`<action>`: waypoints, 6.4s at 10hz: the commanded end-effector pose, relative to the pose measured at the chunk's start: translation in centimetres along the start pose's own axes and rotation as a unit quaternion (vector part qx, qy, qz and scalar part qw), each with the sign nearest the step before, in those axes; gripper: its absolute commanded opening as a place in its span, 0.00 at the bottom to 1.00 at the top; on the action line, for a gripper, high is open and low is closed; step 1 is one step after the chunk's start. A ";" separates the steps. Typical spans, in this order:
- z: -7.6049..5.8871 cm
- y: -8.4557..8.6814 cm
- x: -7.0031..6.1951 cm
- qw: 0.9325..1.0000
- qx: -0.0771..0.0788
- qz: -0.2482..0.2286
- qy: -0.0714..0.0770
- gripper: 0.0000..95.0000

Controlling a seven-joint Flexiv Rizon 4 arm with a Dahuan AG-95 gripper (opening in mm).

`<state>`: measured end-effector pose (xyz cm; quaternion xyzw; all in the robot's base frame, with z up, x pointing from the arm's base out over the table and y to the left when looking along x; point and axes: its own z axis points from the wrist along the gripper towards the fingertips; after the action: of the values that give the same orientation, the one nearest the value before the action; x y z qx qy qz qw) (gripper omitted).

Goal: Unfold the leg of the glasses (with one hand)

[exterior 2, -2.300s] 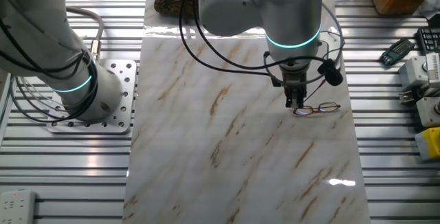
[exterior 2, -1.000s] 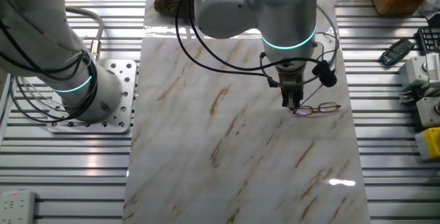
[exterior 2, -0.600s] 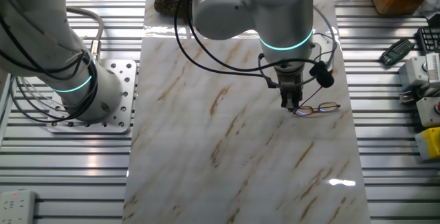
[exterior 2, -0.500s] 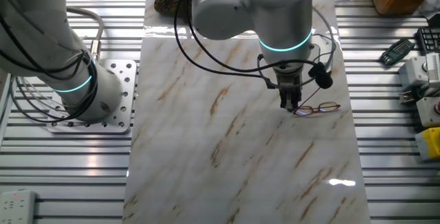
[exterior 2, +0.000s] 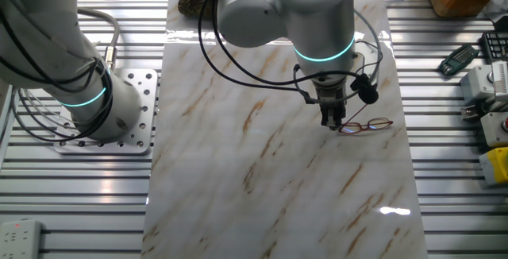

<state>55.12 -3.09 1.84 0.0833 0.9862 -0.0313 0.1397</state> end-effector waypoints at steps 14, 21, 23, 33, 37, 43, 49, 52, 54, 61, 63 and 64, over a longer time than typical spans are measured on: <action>0.5 0.0 0.1 1.000 0.000 -0.006 -0.005 0.20; 0.9 0.0 0.1 1.000 0.000 -0.009 -0.007 0.20; 0.9 0.0 0.2 1.000 -0.001 -0.010 -0.008 0.00; 0.9 0.0 0.1 1.000 -0.003 -0.016 -0.006 0.00; -0.1 0.0 -0.1 1.000 -0.005 -0.017 -0.003 0.00; -1.7 0.2 -1.0 1.000 -0.007 -0.019 0.009 0.00; -3.6 0.6 -2.5 0.999 -0.010 -0.018 0.034 0.00; -4.8 0.9 -3.2 0.999 -0.009 -0.018 0.046 0.00; -5.4 1.1 -3.3 0.998 -0.010 -0.017 0.052 0.00; -9.9 1.7 -3.9 0.997 -0.020 -0.013 0.075 0.00; -11.2 1.9 -4.2 0.996 -0.020 -0.011 0.085 0.00; -11.4 1.9 -4.3 0.996 -0.021 -0.010 0.085 0.00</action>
<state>56.35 -0.77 14.26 0.0739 0.9958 -0.0035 0.0539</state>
